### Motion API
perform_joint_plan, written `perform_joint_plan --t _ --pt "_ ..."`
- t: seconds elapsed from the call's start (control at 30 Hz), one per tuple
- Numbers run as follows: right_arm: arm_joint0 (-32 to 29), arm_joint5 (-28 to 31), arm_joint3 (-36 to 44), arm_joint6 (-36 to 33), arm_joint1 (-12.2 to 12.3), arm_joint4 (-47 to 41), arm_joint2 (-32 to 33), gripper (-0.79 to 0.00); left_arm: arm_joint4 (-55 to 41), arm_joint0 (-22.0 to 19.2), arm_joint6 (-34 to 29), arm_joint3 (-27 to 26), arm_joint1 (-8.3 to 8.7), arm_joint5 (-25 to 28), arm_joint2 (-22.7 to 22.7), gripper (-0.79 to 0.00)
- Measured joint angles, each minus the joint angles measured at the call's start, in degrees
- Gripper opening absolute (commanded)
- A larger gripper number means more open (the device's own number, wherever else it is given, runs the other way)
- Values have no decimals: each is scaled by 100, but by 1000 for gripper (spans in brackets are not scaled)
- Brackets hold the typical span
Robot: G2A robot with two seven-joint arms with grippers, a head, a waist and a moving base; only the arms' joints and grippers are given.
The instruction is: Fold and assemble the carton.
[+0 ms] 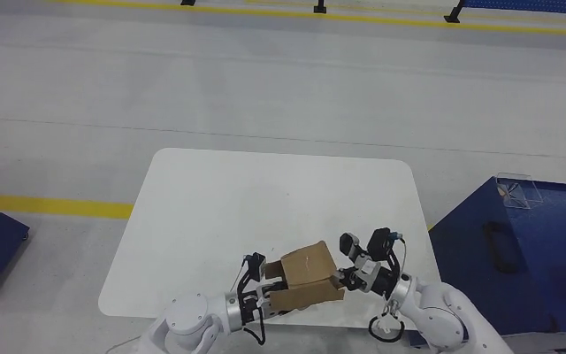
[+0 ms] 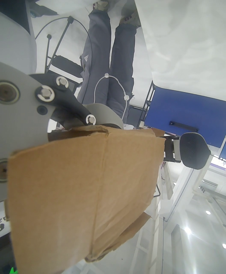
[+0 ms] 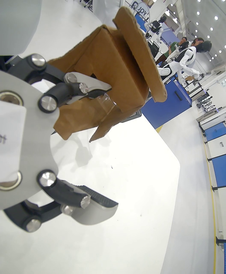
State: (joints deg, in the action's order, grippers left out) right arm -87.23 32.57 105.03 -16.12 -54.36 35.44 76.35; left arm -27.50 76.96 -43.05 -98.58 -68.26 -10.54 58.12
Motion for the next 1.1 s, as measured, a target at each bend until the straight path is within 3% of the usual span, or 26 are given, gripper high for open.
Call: perform_joint_plan --t 0.33,0.83,1.1 --pt "29 -39 15 64 -35 -47 -24 0 -63 1 -32 39 16 -16 40 -785" --pt "-393 243 316 -174 47 -362 770 0 -513 130 309 83 34 282 388 -785" --pt "-212 -149 267 -174 -27 257 292 0 -383 179 504 23 28 400 358 -785"
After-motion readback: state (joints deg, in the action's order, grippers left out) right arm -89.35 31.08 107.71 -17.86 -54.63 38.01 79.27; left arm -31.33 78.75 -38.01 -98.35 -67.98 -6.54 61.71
